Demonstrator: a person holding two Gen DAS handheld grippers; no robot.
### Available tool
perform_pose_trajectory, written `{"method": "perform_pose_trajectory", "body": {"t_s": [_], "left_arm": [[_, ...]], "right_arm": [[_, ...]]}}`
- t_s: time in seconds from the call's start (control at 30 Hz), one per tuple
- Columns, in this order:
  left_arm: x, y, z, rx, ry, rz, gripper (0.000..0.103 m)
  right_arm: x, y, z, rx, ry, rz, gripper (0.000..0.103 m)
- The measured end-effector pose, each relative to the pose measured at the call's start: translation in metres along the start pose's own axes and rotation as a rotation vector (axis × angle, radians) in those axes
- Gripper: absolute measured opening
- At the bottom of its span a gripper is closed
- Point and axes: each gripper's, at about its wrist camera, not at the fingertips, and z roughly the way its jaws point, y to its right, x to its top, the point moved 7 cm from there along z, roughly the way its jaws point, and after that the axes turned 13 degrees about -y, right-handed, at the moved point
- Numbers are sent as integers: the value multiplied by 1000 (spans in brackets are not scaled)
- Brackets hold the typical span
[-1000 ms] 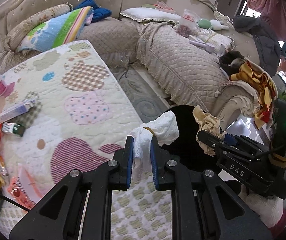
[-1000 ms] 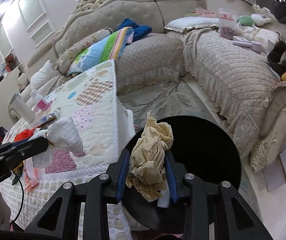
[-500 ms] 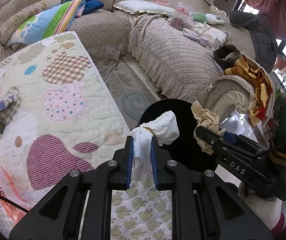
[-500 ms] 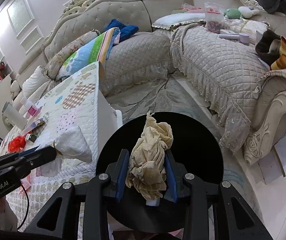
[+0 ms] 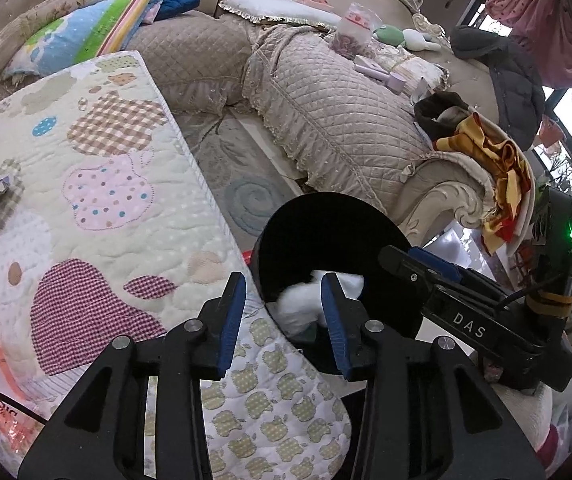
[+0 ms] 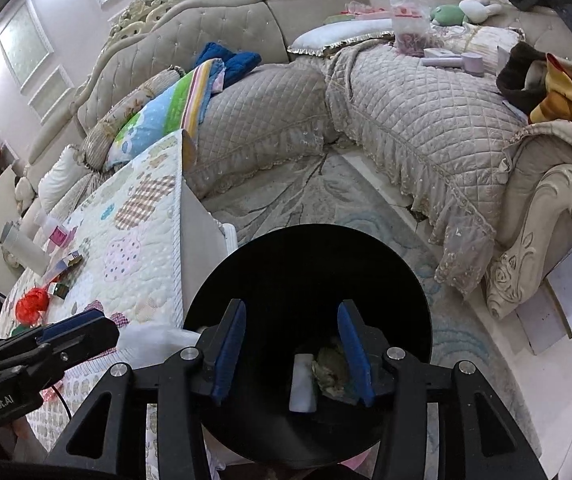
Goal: Collect trash
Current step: 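Carry tissue and paper over the black bin and open both tools, then grasp the pink snack wrapper with the right tool while the left tool grasps the green-yellow sponge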
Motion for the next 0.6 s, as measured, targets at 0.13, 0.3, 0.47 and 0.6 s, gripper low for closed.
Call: {"method": "perform_pose_trajectory", "body": {"t_s": [0.13, 0.3, 0.47, 0.6], "left_arm": [[-3, -7, -6, 29, 15, -3, 37], [-6, -23, -18, 84, 43, -17, 37], [-12, -44, -32, 130, 66, -50, 37], [-19, -65, -47, 166, 85, -80, 37]], "right_arm": [[-2, -8, 2, 4, -7, -13, 46], [-2, -23, 5, 13, -15, -43, 46], [-2, -49, 7, 29, -21, -90, 46], [-4, -74, 12, 48, -30, -127, 46]]}}
